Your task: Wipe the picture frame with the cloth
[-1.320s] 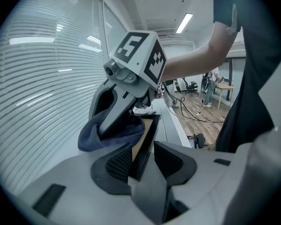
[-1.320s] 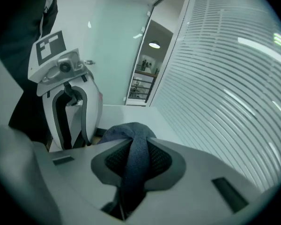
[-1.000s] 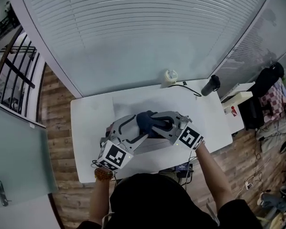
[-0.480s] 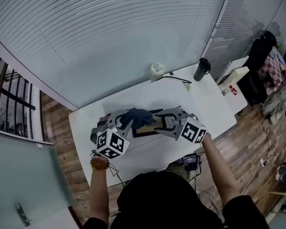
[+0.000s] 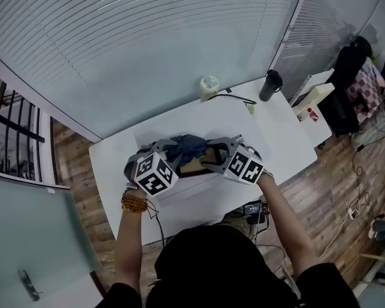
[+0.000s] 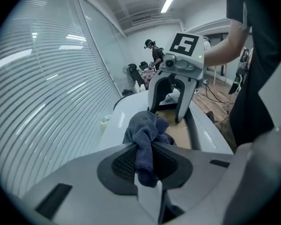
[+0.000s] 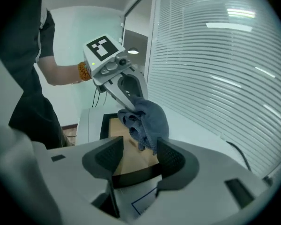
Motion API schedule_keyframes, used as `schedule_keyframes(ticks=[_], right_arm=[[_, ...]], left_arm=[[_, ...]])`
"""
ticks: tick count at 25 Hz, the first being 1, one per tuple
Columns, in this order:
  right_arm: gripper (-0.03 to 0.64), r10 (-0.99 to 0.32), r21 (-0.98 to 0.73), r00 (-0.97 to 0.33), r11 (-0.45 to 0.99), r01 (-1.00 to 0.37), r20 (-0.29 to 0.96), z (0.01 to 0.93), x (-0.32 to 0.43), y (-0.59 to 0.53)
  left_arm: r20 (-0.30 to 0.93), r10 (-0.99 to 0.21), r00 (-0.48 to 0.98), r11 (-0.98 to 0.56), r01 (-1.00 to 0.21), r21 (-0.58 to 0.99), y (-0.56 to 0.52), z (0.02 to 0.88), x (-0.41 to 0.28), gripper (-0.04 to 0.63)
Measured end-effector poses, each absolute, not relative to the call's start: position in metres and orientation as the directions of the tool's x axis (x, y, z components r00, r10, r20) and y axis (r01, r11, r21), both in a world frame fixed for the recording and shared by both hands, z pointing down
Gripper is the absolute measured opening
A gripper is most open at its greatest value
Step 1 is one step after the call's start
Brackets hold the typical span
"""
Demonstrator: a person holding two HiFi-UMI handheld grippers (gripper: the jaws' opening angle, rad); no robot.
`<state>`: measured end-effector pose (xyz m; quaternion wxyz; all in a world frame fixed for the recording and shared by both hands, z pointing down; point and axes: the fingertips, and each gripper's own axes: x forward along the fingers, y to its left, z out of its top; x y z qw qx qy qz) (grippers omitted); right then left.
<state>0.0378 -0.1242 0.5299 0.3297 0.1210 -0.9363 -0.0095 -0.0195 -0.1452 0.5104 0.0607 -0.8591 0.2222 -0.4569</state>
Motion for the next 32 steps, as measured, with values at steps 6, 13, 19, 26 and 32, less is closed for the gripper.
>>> schedule_keyframes(ticks=[6, 13, 19, 26, 32], right_arm=[[0.224, -0.22, 0.07, -0.769, 0.972, -0.223, 0.6, 0.53, 0.037, -0.125], [0.239, -0.222, 0.072, -0.78, 0.972, -0.223, 0.585, 0.529, 0.037, -0.126], [0.239, -0.148, 0.188, -0.92, 0.979, -0.084, 0.362, 0.461, 0.005, -0.087], [0.225, -0.068, 0.242, -0.791, 0.965, 0.103, 0.608, 0.512, -0.039, -0.066], [0.198, 0.044, 0.158, -0.827, 0.975, 0.159, 0.561, 0.494, -0.037, -0.06]], left_arm=[[0.765, -0.349, 0.541, -0.93, -0.298, -0.213, -0.11, 0.51, -0.018, 0.066], [0.76, -0.218, 0.613, -0.967, -0.241, -0.083, -0.065, 0.508, -0.016, 0.067], [0.562, -0.441, 0.7, -0.895, -0.388, -0.219, -0.075, 0.475, -0.02, 0.071], [0.504, -0.498, 0.706, -0.867, -0.412, -0.279, -0.075, 0.478, -0.021, 0.15], [0.498, -0.327, 0.803, -0.943, -0.309, -0.121, -0.073, 0.477, -0.042, 0.335]])
